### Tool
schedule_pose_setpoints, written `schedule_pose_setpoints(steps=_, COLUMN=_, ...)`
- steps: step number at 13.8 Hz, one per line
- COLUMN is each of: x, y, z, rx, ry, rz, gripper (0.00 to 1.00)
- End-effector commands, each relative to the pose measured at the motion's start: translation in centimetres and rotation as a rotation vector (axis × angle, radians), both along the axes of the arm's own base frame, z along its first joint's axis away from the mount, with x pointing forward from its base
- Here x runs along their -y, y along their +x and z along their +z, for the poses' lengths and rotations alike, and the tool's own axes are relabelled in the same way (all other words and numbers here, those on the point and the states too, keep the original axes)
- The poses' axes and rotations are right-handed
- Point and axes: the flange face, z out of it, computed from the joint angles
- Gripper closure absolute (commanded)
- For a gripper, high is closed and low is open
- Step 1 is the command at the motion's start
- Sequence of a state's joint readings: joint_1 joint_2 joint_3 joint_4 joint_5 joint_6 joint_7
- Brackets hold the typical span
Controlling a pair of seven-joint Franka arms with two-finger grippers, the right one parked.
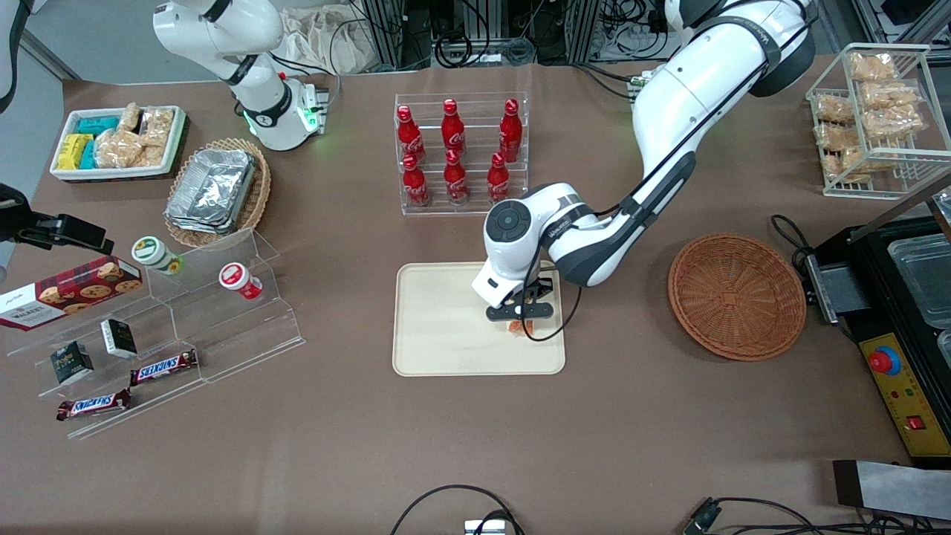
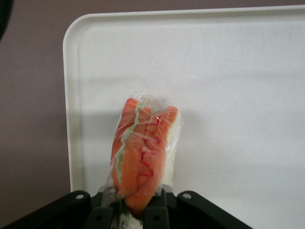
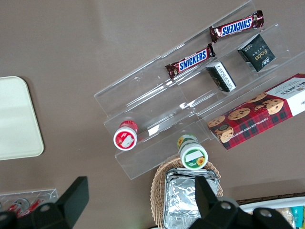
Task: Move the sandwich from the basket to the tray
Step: 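Lower the sandwich onto the tray and open the left gripper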
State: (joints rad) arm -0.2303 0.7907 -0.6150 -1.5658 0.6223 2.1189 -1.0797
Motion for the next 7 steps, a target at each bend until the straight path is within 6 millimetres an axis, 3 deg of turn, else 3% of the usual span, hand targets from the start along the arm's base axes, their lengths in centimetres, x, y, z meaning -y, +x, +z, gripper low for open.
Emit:
schedule_pose_setpoints(steps=1, x=0.6, y=0.38, z=0.19, rx=0.011, ry=0.015, rz=0.012, gripper=0.77)
schedule_pose_setpoints(steps=2, x=0.6, y=0.41, z=0.28, rx=0.014, ry=0.015, rz=0.013, gripper=0.7)
schedule_pose_setpoints(steps=4, x=0.59, y=0.43, z=0.29, rx=0.018, ry=0.017, rz=0.016, gripper=0.31)
schedule_pose_setpoints(steps=7, x=0.53, y=0.51, z=0.44, rx=0.021, ry=0.017, rz=0.019, gripper=0.22)
